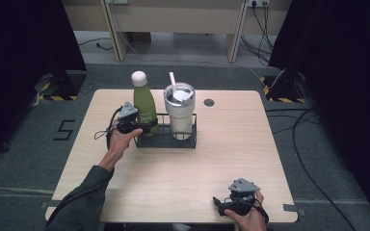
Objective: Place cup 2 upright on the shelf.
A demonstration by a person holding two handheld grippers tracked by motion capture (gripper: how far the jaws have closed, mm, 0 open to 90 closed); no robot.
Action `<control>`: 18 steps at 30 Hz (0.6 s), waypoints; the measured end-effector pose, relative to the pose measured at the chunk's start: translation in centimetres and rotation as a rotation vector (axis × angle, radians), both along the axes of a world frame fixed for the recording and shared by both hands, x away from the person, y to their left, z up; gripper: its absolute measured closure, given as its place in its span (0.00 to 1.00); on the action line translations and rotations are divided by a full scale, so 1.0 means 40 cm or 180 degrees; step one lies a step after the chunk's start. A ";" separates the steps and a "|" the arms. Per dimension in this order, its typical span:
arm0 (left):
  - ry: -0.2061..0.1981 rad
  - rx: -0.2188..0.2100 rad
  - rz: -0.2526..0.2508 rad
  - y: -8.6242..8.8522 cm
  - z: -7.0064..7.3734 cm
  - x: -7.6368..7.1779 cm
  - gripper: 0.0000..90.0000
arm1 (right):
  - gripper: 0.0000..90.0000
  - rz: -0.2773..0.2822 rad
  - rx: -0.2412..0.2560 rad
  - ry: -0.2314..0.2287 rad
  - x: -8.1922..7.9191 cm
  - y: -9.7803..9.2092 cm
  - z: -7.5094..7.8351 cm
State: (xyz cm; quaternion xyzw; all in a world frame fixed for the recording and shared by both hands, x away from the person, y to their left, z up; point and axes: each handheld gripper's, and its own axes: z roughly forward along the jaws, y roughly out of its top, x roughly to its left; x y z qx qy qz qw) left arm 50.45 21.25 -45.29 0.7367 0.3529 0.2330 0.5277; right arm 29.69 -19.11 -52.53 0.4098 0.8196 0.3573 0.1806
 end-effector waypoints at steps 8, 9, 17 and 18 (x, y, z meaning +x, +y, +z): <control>-0.0061 0.0013 -0.0030 -0.001 -0.007 -0.006 0.23 | 0.00 -0.0001 0.0000 -0.0001 0.000 0.000 0.000; -0.0068 0.0017 -0.0025 -0.002 -0.008 -0.007 0.23 | 0.00 -0.0001 0.0000 -0.0001 0.000 0.000 0.000; -0.0069 -0.0009 0.0030 -0.009 -0.012 -0.010 0.22 | 0.00 -0.0006 0.0008 -0.0013 0.000 0.001 -0.001; -0.0055 -0.0024 0.0027 -0.008 -0.012 -0.010 0.22 | 0.00 -0.0002 0.0005 -0.0008 0.000 0.000 -0.001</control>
